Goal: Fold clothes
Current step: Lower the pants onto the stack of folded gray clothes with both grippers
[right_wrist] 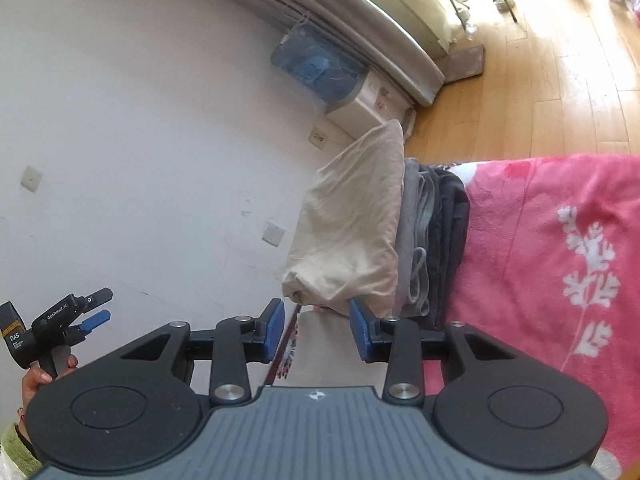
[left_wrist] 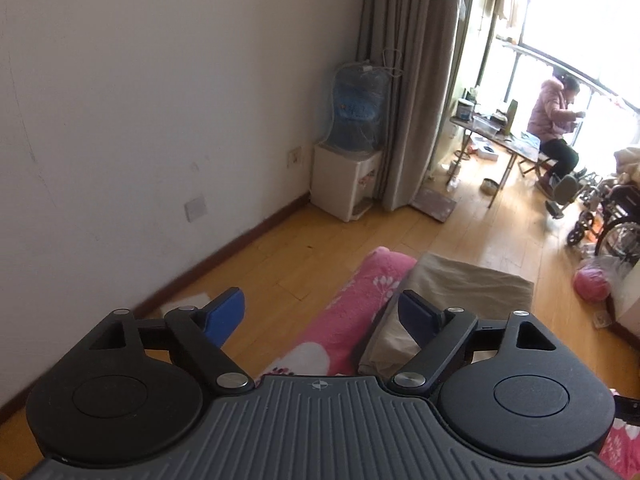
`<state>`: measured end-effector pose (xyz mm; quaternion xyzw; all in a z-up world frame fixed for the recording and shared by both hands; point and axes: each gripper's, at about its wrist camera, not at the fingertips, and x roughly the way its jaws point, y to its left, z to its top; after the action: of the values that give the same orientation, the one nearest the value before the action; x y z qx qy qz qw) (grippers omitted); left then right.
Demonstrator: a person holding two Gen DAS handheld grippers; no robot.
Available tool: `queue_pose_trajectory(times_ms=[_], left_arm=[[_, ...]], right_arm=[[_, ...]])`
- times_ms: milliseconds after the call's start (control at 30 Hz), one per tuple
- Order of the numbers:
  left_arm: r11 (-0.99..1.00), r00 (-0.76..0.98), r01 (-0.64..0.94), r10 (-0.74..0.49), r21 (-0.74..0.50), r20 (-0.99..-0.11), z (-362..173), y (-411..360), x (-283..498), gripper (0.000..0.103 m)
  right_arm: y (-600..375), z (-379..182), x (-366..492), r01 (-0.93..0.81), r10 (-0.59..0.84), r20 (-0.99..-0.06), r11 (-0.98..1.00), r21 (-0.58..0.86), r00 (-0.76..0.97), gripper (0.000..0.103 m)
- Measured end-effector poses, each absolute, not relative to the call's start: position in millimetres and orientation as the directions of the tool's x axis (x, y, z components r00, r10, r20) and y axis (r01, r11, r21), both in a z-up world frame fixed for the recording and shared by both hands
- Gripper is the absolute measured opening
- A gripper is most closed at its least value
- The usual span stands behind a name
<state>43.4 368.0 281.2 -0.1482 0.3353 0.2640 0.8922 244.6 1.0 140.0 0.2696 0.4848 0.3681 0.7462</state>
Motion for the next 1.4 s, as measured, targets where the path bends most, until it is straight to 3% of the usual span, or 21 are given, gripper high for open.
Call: queue_pose_trajectory(times_ms=[200,400,633,867,1100,1267,1400], left_arm=[[0.831,0.69,-0.491,0.188,-0.262,-0.699,180.4,435.3,108.4,0.086],[0.827,0.727,-0.331,-0.083,-0.454,-0.681,98.3,477.0,153.6,0.086],[0.743,0.707,-0.131,-0.394,-0.657,-0.587,6.0,521.9,203.0,0.086],[0.563,0.633,-0.016,-0.634,-0.826,-0.445,-57.1,536.1,227.0,0.086],[0.59,0.535,0.118,-0.715,-0.798,-0.45,-68.8,518.5,244.7,0.091],[0.519,0.506,0.057,-0.752,-0.853,-0.423,-90.1,518.5,261.2,0.095],[0.513,0.486,0.081,-0.769,-0.855,-0.416,-93.6,505.3,273.0,0.097]], right_arm=[[61.8,118.7,267.0,-0.274,0.752,-0.568,0.654,0.705,0.335,0.039],[106.8,83.6,308.0,-0.15,0.65,-0.631,0.737,0.659,0.423,0.041],[149.1,41.2,322.4,-0.126,0.513,-0.719,0.844,0.521,0.469,0.046],[169.5,41.2,318.2,-0.192,0.44,-0.745,0.896,0.4,0.501,0.055],[185.5,38.1,312.8,-0.258,0.437,-0.735,0.899,0.353,0.518,0.074],[189.8,38.3,308.2,-0.288,0.419,-0.739,0.907,0.308,0.528,0.074],[180.5,48.3,305.5,-0.253,0.453,-0.704,0.891,0.377,0.547,0.074]])
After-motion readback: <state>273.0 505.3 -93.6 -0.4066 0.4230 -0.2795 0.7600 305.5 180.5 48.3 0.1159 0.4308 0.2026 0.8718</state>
